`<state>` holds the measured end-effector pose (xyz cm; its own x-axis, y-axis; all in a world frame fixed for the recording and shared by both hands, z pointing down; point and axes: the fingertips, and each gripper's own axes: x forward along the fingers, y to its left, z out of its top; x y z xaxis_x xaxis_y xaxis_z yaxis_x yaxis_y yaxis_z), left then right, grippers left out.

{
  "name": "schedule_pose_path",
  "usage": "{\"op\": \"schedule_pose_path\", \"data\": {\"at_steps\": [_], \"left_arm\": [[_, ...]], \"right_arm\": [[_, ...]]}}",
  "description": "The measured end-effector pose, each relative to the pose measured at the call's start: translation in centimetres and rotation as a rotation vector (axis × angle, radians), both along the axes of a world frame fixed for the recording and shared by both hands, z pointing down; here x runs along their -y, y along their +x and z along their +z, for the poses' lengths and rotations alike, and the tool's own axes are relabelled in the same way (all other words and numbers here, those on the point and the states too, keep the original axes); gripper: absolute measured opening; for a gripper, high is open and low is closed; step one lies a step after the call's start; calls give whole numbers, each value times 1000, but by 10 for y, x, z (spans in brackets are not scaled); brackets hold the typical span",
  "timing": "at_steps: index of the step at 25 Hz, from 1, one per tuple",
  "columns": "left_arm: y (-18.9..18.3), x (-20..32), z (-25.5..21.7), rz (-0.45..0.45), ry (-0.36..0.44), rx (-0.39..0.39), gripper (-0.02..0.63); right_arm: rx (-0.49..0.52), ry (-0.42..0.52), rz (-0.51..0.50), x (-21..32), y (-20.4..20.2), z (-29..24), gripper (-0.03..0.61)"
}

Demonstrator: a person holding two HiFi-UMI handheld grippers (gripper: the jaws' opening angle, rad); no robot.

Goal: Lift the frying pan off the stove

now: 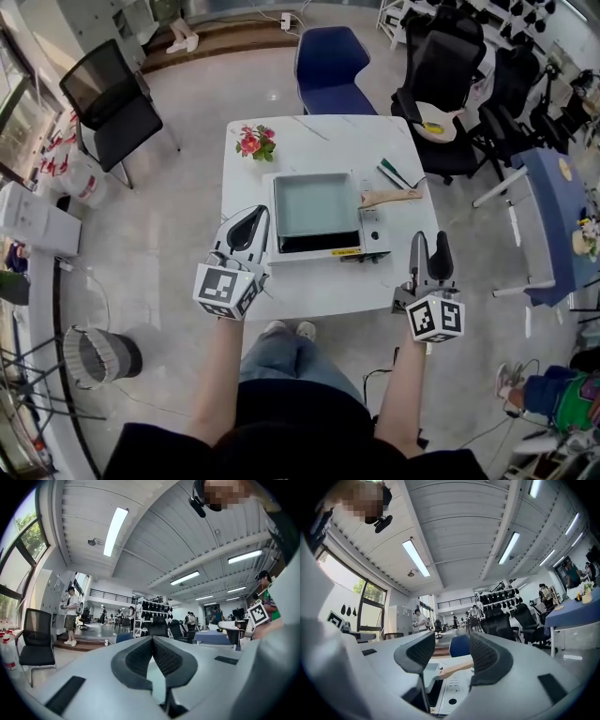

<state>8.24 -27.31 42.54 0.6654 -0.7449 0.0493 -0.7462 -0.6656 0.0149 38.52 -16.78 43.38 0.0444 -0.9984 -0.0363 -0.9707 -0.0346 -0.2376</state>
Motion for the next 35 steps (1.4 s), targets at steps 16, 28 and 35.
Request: {"op": "schedule_pose_path", "data": {"at_steps": [16, 28, 35], "left_arm": [[-6, 35, 20, -25, -60, 0, 18], [-9, 37, 27, -28, -91, 19, 18], [-7, 43, 36, -28, -114, 30, 18]], "right_arm": [[-137, -14, -115, 63, 12, -38, 215], [-569, -179, -574, 143, 2, -57, 215], [-795, -399, -873, 168, -34, -14, 215]]}}
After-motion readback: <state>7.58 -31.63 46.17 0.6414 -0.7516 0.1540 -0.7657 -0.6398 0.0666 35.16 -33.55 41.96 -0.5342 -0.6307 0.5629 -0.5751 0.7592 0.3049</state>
